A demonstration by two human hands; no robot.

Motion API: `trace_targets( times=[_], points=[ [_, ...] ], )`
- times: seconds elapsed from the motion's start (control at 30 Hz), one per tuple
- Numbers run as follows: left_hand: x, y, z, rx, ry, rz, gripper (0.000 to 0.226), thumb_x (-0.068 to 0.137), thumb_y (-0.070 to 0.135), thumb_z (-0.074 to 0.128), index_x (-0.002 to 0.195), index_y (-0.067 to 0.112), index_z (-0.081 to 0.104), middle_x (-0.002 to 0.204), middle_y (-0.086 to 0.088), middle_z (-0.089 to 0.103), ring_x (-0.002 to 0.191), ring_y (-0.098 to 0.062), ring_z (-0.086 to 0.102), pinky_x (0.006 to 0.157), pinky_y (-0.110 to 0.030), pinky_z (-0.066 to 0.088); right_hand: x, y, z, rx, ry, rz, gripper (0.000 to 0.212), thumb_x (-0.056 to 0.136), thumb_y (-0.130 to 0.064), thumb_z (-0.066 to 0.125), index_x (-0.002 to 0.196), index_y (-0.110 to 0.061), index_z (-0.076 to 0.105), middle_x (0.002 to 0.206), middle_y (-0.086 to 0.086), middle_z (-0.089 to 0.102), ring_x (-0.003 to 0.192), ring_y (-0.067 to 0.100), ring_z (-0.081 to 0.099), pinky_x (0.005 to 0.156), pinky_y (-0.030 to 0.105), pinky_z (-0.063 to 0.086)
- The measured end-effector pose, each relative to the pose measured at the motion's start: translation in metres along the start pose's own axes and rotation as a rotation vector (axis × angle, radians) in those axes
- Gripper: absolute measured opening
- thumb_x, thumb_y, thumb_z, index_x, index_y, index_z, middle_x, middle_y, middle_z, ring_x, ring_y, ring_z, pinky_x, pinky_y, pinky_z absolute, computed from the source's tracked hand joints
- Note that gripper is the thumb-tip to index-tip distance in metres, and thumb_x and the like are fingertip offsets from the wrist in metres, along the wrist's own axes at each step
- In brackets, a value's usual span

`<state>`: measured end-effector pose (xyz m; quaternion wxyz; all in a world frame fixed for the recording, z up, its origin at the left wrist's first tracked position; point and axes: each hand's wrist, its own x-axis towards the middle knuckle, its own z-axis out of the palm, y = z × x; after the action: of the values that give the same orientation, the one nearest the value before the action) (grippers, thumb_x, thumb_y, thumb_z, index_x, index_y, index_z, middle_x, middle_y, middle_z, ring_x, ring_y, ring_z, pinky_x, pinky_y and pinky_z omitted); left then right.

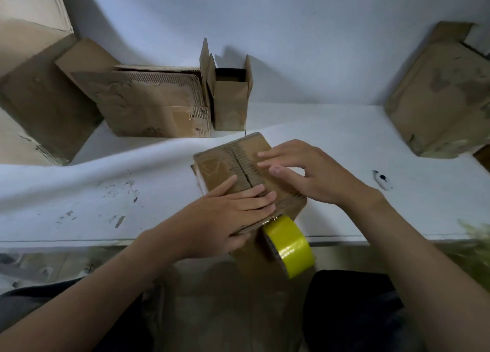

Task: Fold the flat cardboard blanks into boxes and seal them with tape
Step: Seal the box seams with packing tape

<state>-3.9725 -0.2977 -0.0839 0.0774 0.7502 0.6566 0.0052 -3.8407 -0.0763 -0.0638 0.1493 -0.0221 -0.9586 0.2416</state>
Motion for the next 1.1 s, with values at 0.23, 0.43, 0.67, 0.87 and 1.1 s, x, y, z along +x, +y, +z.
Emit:
trace_targets(
  times=[0.23,0.43,0.67,0.87,1.1],
  points=[
    [0.004,-0.024,-0.013,0.025,-0.031,-0.061,0.063,0.108,0.023,0.041,0.156,0.046,0.008,0.161,0.030,0.001,0.150,0.000,-0.018,0.123,-0.045,-0.017,-0.007,-0.003,0.010,-0.071,-0.200,0.244,0.040,0.103,-0.048,0.045,0.140,-0.039,0.057,0.154,-0.023,0.040,0.147,0.003,0.024,0.118,0.042,0.032],
    [0.013,-0.041,-0.018,-0.104,0.089,-0.080,0.072,0.101,0.005,0.054,0.149,0.046,0.018,0.163,0.018,0.023,0.153,-0.018,0.001,0.124,-0.041,0.004,-0.004,-0.015,0.016,-0.181,-0.202,0.338,0.051,0.101,-0.062,0.027,0.150,-0.052,0.034,0.158,-0.019,0.032,0.143,0.011,0.019,0.108,0.046,0.040],
    [-0.024,-0.019,-0.014,-0.208,0.582,-0.407,0.012,0.089,0.013,0.071,0.094,0.023,0.066,0.100,0.004,0.058,0.092,-0.015,0.055,0.078,-0.036,0.053,0.007,-0.028,0.024,-0.273,-0.197,0.385,0.049,0.098,-0.068,0.032,0.140,-0.052,0.052,0.154,-0.012,0.034,0.141,0.017,0.022,0.104,0.045,0.041],
    [-0.011,0.053,-0.004,-1.274,0.552,-0.928,0.035,0.093,0.038,0.067,0.112,0.025,0.041,0.102,0.010,0.066,0.090,-0.009,0.069,0.076,-0.031,0.058,0.014,-0.034,0.029,-0.159,-0.235,0.407,0.060,0.096,-0.068,0.036,0.146,-0.038,0.049,0.165,-0.014,0.024,0.155,0.023,0.008,0.119,0.051,0.022],
    [0.014,0.056,0.003,-1.350,0.571,-0.915,0.045,0.085,0.046,0.075,0.108,0.039,0.037,0.110,0.003,0.070,0.096,-0.018,0.071,0.083,-0.043,0.060,0.011,-0.037,0.031,-0.173,-0.249,0.401,0.068,0.092,-0.071,0.040,0.152,-0.039,0.040,0.166,-0.013,0.019,0.156,0.020,0.004,0.123,0.049,0.013]
  ],
)
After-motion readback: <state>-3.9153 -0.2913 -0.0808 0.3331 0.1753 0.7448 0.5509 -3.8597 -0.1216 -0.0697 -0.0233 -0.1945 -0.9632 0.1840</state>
